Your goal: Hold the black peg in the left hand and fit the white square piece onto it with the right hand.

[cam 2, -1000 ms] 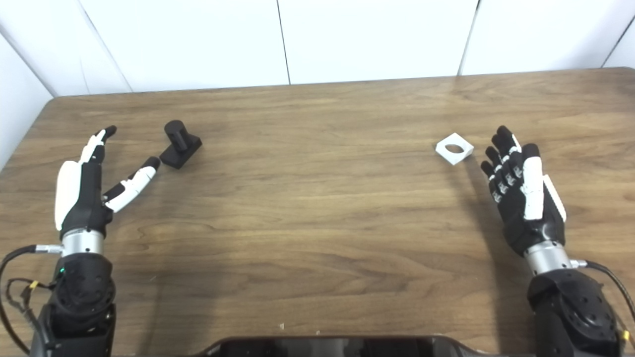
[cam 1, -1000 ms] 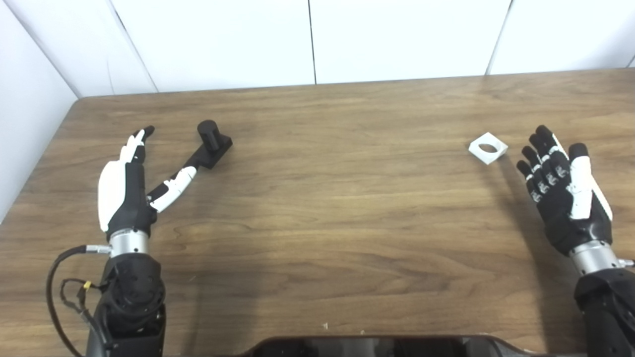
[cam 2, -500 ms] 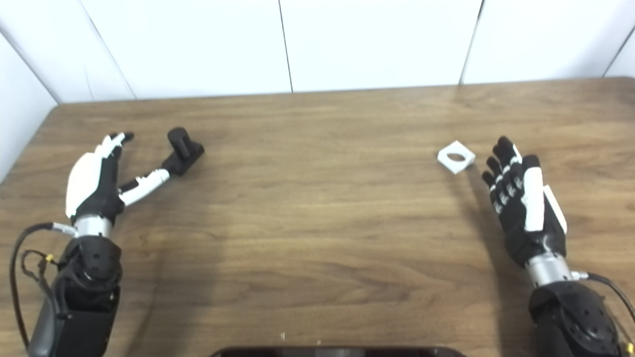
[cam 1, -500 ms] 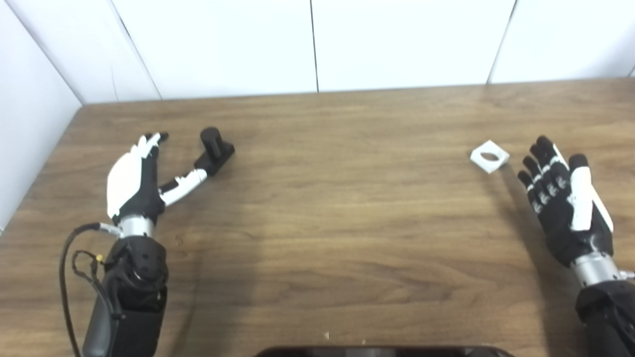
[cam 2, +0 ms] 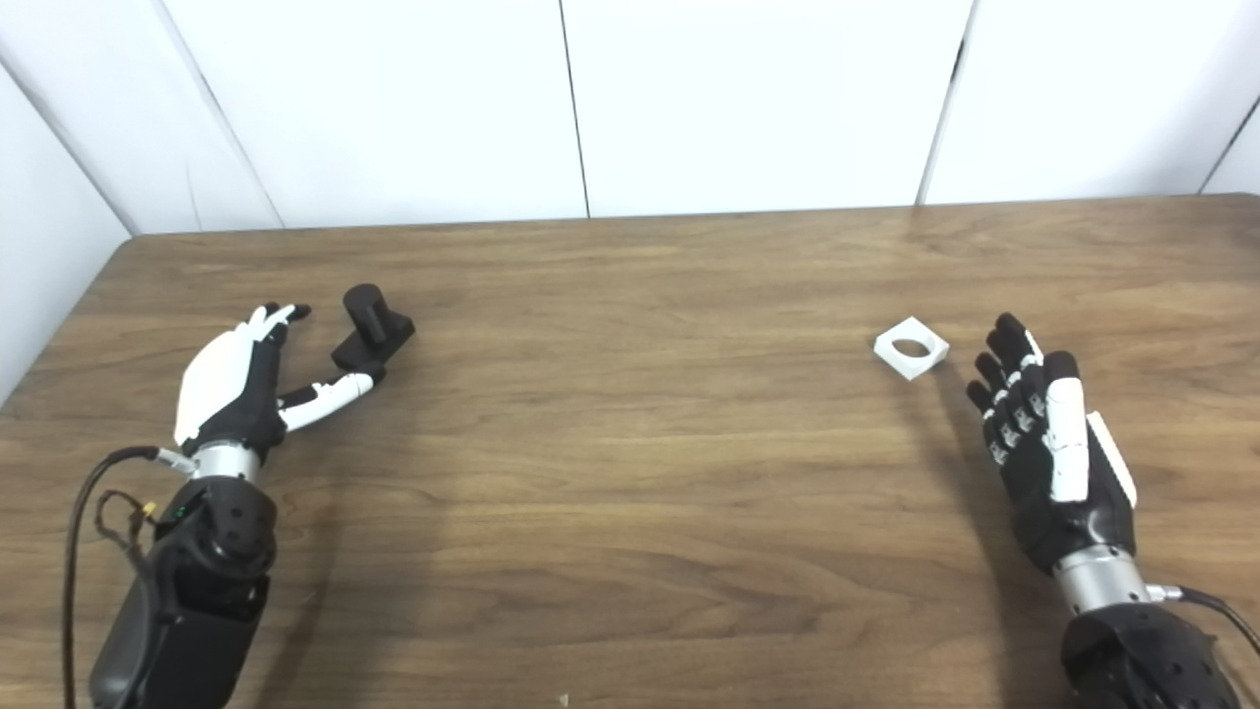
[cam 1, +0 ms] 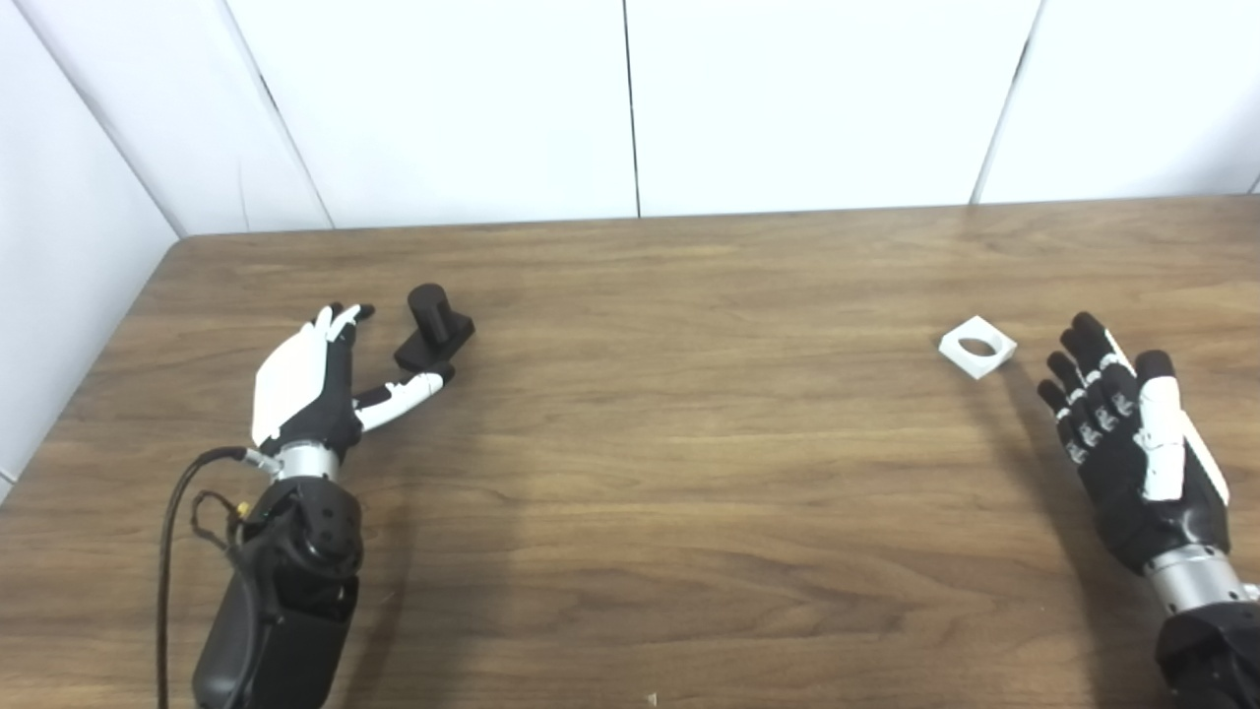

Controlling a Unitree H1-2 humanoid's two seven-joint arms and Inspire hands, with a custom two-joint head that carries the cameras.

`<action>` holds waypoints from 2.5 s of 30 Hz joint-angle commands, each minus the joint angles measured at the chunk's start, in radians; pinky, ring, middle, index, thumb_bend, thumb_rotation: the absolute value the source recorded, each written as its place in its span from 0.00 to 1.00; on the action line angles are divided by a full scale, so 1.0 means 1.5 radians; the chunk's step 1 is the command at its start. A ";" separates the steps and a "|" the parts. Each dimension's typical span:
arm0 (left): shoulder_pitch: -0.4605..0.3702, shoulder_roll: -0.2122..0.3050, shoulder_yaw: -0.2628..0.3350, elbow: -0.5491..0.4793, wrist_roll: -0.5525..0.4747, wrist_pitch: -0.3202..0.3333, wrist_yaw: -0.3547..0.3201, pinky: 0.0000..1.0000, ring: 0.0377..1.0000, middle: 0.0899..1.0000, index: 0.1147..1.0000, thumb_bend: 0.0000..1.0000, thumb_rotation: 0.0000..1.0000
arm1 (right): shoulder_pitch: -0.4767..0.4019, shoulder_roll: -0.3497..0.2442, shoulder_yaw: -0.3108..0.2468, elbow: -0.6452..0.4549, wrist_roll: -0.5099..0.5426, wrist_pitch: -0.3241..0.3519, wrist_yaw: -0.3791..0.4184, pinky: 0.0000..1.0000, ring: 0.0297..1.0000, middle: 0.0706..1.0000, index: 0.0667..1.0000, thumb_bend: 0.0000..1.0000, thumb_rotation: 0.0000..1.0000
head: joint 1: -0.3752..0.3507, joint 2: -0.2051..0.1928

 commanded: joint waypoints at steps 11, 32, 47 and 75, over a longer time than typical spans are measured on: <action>-0.062 0.002 -0.007 0.054 0.013 -0.003 0.033 1.00 1.00 0.98 0.85 0.85 0.60 | -0.007 -0.005 -0.003 -0.015 0.009 -0.036 0.006 1.00 1.00 1.00 0.97 0.58 1.00 | -0.003 0.002; -0.115 0.029 -0.070 0.170 0.058 -0.015 0.095 1.00 1.00 0.98 0.73 0.84 0.57 | 0.006 -0.011 -0.008 -0.024 0.011 -0.039 0.009 0.99 1.00 1.00 0.97 0.58 1.00 | -0.001 -0.006; -0.144 0.037 -0.106 0.230 0.078 -0.013 0.125 1.00 1.00 0.96 0.61 0.81 0.52 | 0.010 -0.014 -0.008 -0.015 0.009 -0.048 0.014 1.00 1.00 1.00 0.97 0.62 0.99 | 0.003 -0.005; -0.122 0.024 -0.097 0.224 0.049 -0.040 0.168 1.00 0.99 0.86 0.43 0.72 0.27 | 0.000 -0.032 -0.015 -0.014 0.024 -0.042 0.023 1.00 1.00 1.00 0.98 0.63 1.00 | 0.012 0.002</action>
